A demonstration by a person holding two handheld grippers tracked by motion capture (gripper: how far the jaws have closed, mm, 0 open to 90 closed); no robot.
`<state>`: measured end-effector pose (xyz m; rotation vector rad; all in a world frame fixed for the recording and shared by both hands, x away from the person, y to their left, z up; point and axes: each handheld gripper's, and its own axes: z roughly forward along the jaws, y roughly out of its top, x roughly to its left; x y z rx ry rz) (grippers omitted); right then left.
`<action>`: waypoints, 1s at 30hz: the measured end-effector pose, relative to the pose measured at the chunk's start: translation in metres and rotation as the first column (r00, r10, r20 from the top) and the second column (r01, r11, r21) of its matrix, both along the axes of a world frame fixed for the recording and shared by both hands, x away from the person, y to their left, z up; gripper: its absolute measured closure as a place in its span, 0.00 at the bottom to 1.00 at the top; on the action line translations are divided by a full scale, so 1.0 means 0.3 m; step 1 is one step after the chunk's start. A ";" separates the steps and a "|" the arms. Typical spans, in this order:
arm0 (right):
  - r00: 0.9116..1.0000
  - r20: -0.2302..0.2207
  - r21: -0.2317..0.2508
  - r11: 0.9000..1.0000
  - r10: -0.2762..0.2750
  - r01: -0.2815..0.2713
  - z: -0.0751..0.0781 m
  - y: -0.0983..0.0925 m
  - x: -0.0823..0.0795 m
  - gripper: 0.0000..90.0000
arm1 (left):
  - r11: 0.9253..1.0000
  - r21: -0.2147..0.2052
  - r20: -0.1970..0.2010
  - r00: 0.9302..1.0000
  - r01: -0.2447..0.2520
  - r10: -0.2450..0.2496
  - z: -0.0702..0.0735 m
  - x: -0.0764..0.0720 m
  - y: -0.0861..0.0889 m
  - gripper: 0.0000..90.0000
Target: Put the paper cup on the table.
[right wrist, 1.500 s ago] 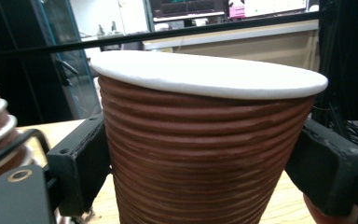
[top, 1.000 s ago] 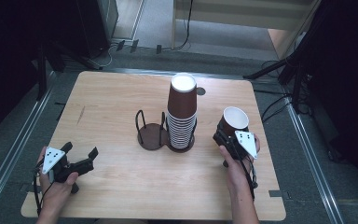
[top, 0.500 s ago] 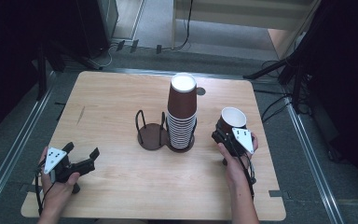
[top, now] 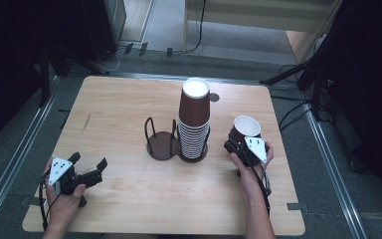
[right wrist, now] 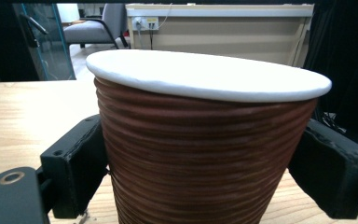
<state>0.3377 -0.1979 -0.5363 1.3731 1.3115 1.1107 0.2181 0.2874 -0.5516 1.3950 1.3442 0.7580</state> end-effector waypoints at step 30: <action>0.994 -0.078 0.028 0.997 0.078 -0.076 -0.006 -0.010 -0.005 0.00 | 1.000 -0.011 0.002 1.000 0.003 -0.003 -0.001 -0.003 0.003 0.00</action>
